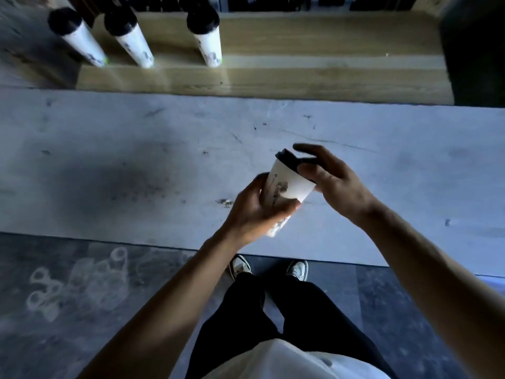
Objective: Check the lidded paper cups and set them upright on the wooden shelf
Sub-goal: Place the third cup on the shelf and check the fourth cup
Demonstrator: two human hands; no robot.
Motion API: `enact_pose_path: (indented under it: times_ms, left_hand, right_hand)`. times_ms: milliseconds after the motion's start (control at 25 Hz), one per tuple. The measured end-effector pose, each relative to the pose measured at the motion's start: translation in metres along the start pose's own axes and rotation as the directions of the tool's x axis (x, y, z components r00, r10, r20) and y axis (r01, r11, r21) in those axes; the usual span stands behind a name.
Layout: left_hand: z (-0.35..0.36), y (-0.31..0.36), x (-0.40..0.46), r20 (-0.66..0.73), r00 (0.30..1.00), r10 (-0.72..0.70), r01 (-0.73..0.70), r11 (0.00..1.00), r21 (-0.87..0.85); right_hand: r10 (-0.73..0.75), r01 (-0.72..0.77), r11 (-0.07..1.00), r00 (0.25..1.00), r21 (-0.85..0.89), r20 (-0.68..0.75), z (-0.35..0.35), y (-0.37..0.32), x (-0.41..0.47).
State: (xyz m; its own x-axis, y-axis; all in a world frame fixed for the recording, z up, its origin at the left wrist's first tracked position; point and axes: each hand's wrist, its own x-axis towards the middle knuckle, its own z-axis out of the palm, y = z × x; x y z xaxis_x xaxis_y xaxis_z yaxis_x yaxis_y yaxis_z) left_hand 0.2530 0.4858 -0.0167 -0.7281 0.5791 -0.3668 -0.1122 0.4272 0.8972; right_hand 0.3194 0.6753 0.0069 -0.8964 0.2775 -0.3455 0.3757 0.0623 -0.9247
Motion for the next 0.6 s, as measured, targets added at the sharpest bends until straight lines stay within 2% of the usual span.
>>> enact_pose_path:
  times_ms: [160, 240, 320, 440, 600]
  left_hand:
    - [-0.003, 0.035, -0.024, -0.02, 0.999, -0.049, 0.049, 0.999, -0.018]
    - [-0.005, 0.051, -0.038, -0.049, 0.996, -0.068, 0.069, 0.998, 0.004]
    - [-0.01, 0.06, -0.05, -0.054, 0.993, -0.102, 0.103, 0.994, 0.021]
    - [-0.018, 0.062, -0.061, 0.01, 0.994, -0.111, 0.11, 0.992, 0.067]
    - [-0.022, 0.061, -0.072, 0.035, 0.975, -0.221, 0.212, 0.963, 0.166]
  right_hand:
    - [0.078, -0.039, 0.94, 0.992, 0.34, -0.102, 0.014, -0.018, -0.016]
    - [0.109, -0.047, 0.909, 0.986, 0.413, -0.126, 0.021, -0.026, -0.024]
    - [0.131, -0.072, 0.906, 0.985, 0.416, -0.115, 0.025, -0.03, -0.03]
    - [0.16, -0.12, 0.921, 0.984, 0.37, -0.079, 0.027, -0.039, -0.038]
    - [0.193, -0.169, 0.948, 0.979, 0.271, -0.063, 0.03, -0.039, -0.041]
